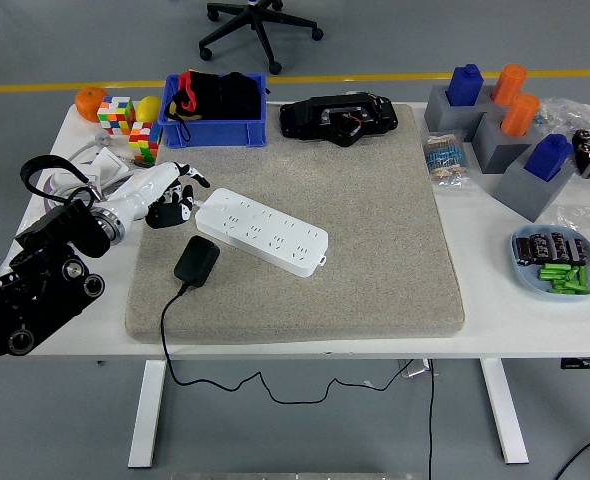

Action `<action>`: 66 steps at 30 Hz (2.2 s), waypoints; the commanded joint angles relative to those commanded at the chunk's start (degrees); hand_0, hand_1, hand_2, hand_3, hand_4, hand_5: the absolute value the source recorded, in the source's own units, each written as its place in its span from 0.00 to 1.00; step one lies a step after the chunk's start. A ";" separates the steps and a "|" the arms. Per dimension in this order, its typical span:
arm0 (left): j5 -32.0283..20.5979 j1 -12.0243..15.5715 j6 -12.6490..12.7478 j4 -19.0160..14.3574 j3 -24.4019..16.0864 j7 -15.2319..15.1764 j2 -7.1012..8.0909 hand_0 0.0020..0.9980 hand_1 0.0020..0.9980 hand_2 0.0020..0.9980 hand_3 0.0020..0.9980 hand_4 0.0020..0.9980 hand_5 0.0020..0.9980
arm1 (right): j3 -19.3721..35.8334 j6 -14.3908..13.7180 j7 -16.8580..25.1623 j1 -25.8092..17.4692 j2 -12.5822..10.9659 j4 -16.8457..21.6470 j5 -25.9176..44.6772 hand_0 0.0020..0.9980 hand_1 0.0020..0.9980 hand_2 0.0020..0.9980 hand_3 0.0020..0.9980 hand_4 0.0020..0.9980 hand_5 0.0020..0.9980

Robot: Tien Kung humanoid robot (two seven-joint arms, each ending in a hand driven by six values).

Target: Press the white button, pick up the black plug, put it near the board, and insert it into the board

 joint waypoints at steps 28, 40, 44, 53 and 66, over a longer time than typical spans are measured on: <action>2.38 -8.32 0.05 13.08 12.04 -0.25 -5.50 0.00 0.00 0.11 0.65 0.07 0.00 | -0.58 0.02 -0.04 0.29 -0.17 -0.12 0.16 0.75 0.72 0.69 0.65 0.71 0.41; 3.32 -9.62 -0.23 13.86 13.87 0.06 -6.06 0.00 0.00 0.11 0.65 0.07 0.00 | -0.61 0.00 -0.03 0.43 -0.29 -0.13 0.21 0.75 0.72 0.69 0.65 0.71 0.41; 3.52 -9.97 -0.35 14.23 15.29 0.09 -6.21 0.00 0.00 0.11 0.65 0.07 0.00 | -0.65 0.02 -0.05 0.43 -0.26 -0.17 0.20 0.75 0.72 0.69 0.65 0.71 0.41; 3.84 -10.52 -0.41 14.97 16.59 0.01 -6.40 0.00 0.00 0.11 0.65 0.07 0.00 | -0.73 0.00 -0.03 0.42 -0.21 -0.16 0.21 0.75 0.72 0.69 0.65 0.71 0.41; 2.96 -11.09 -0.19 16.68 18.03 -0.72 -6.85 0.00 0.00 0.12 0.65 0.08 0.00 | -0.91 0.02 -0.04 0.46 -0.05 -0.17 0.25 0.75 0.72 0.69 0.65 0.71 0.41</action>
